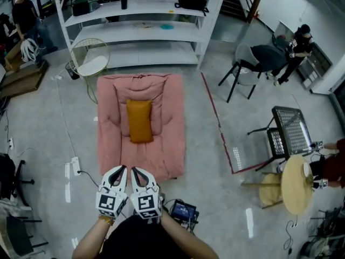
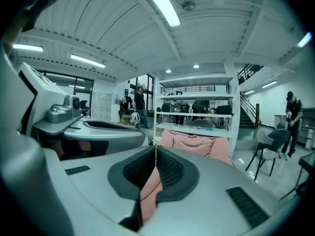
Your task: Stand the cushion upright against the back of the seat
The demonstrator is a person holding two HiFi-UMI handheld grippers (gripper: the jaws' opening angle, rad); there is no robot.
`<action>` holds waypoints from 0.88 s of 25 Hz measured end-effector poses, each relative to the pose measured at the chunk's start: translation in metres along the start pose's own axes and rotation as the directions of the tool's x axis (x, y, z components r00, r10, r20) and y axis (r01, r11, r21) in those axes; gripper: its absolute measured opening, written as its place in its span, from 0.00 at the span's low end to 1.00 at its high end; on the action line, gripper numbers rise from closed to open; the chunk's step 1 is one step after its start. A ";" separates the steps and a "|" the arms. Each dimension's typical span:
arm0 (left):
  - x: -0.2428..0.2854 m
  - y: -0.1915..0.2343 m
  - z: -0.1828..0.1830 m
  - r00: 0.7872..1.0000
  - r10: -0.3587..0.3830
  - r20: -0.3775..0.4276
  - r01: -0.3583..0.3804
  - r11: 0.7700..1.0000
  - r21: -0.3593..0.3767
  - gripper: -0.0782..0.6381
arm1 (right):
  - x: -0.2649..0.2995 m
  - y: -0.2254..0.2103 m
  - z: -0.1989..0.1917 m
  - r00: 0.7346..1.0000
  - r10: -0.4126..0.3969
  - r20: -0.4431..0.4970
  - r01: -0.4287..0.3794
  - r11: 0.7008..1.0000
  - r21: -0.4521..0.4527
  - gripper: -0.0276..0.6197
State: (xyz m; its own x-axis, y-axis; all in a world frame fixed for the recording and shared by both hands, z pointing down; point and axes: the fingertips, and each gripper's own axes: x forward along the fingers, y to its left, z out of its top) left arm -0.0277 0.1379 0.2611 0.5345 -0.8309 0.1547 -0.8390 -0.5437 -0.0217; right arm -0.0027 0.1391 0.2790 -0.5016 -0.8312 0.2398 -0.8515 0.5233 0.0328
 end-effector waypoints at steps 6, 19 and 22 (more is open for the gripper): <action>-0.050 0.005 0.003 0.999 -0.032 0.040 0.033 0.999 -0.025 0.14 | -0.026 0.040 0.008 0.998 -0.069 0.003 0.069 0.997 -0.029 0.07; -0.143 -0.042 -0.004 0.997 0.036 0.062 -0.036 0.999 -0.001 0.14 | -0.114 0.091 -0.001 0.997 -0.060 0.056 0.062 0.998 -0.031 0.07; -0.163 -0.077 -0.009 0.998 0.057 0.037 -0.057 0.998 -0.002 0.14 | -0.151 0.090 -0.016 0.998 -0.055 0.040 0.056 0.998 -0.022 0.07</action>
State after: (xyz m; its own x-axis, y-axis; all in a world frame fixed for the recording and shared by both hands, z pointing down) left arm -0.0515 0.3166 0.2467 0.4894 -0.8642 0.1168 -0.8682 -0.4954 -0.0284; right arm -0.0007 0.3147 0.2608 -0.4595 -0.8656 0.1988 -0.8748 0.4798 0.0672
